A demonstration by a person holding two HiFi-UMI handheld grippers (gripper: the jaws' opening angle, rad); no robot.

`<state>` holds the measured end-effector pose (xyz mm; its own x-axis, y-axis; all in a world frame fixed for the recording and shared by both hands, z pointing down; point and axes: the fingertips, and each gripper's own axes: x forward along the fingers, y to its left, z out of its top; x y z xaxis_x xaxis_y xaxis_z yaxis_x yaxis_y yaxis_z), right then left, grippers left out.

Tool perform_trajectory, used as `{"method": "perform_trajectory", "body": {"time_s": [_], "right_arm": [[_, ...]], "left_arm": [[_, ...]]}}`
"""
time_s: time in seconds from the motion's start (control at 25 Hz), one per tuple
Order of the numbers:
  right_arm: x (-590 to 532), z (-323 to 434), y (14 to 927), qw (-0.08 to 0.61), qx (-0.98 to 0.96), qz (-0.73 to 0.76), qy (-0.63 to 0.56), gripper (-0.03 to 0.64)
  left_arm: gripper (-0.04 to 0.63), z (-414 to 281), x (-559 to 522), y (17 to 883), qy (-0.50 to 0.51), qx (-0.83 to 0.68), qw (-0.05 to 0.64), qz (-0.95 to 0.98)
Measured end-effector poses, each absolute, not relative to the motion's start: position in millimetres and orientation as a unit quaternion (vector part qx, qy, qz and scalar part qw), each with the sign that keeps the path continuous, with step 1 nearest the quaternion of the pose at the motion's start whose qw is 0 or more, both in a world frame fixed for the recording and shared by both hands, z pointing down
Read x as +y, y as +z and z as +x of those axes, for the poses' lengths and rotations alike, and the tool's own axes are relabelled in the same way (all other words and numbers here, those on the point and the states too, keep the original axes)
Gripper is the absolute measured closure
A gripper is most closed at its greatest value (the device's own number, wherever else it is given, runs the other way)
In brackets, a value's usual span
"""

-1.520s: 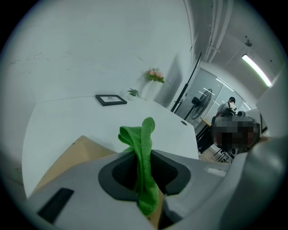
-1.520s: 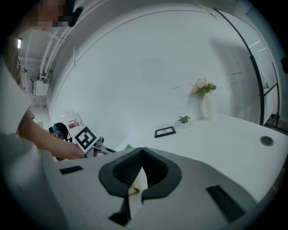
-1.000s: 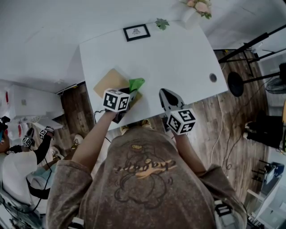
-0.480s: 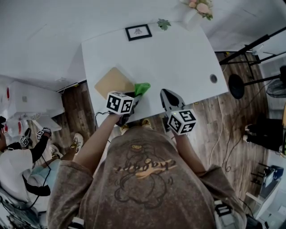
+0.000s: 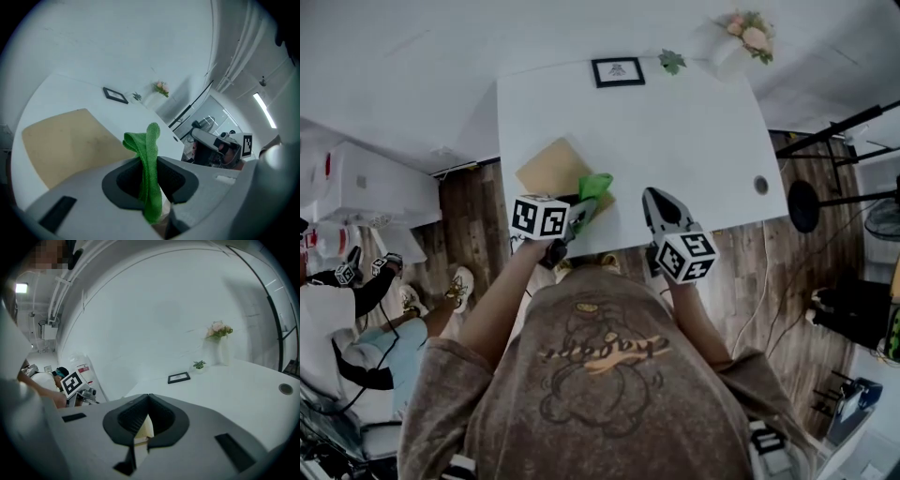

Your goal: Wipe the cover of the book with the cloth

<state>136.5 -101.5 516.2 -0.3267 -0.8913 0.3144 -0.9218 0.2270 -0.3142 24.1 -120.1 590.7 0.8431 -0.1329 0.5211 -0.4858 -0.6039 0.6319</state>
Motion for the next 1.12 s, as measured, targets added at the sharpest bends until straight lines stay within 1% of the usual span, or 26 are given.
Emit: {"method": "perform_trajectory", "body": {"time_s": [0.36,0.72,0.88,1.12], "right_arm": [[-124.7,98.7,517.5,0.045,-0.809,0.542,0.225,0.615],[-144.5,75.6,520.7,0.052,-0.822,0.521,0.225,0.615],[-151.1,73.4,521.0,0.054,-0.822,0.520,0.225,0.615],[-156.8,73.5,520.3,0.054,-0.821,0.521,0.227,0.615]], "left_arm": [[0.528,-66.4,-178.3,575.6,0.164,-0.290,0.408,0.850],[0.528,-138.1,-227.8,566.3,0.156,-0.362,0.387,0.834],[0.528,-152.5,-239.8,569.5,0.169,-0.378,0.378,0.828],[0.528,-146.9,-241.3,591.5,0.208,-0.378,0.367,0.824]]}}
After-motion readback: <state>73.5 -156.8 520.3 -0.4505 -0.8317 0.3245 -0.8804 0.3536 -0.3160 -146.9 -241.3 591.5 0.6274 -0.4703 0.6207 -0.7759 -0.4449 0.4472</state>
